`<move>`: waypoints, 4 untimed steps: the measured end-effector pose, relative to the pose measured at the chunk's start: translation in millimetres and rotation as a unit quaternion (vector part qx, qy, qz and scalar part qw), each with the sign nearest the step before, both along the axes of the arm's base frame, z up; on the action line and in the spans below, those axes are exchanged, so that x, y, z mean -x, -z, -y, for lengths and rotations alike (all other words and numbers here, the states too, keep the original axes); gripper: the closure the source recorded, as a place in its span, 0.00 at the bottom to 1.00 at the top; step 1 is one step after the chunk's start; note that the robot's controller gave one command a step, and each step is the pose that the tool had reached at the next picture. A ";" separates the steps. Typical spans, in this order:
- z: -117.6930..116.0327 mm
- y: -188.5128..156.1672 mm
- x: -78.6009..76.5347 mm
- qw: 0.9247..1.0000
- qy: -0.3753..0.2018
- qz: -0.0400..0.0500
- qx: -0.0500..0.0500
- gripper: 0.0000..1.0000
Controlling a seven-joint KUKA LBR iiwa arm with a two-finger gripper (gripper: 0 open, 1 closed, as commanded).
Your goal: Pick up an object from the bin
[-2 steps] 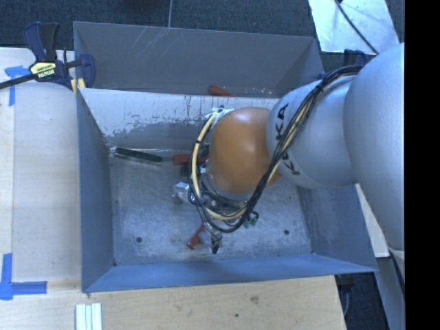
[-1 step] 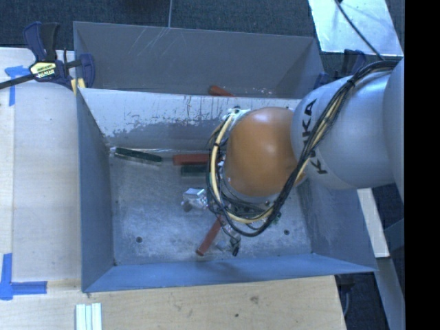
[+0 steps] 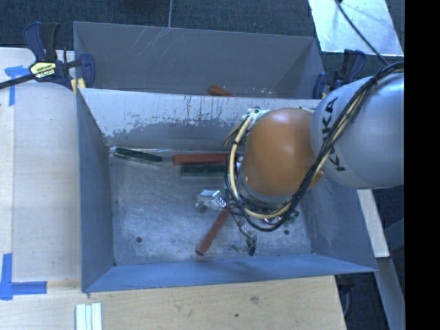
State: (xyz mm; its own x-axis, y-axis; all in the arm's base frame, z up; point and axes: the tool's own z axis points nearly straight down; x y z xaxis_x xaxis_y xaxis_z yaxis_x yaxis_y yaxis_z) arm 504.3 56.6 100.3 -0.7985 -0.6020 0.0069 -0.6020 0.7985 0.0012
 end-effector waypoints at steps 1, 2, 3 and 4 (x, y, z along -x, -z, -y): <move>-23.4 31.6 -4.2 1.000 0.031 -0.001 -0.001 0.00; -23.0 31.5 -4.0 0.999 0.032 -0.001 0.000 0.00; -23.4 30.6 -4.5 0.999 0.032 0.000 -0.001 1.00; -23.6 -5.8 -6.2 0.999 0.034 0.006 -0.002 1.00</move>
Offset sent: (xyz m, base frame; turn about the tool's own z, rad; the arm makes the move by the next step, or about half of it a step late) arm 0.0048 0.0226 -0.0303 0.0628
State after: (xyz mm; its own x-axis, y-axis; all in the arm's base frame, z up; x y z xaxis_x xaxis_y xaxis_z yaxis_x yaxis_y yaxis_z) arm 510.5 80.2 106.2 -0.8370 -0.5472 -0.0061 -0.5472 0.8370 -0.0023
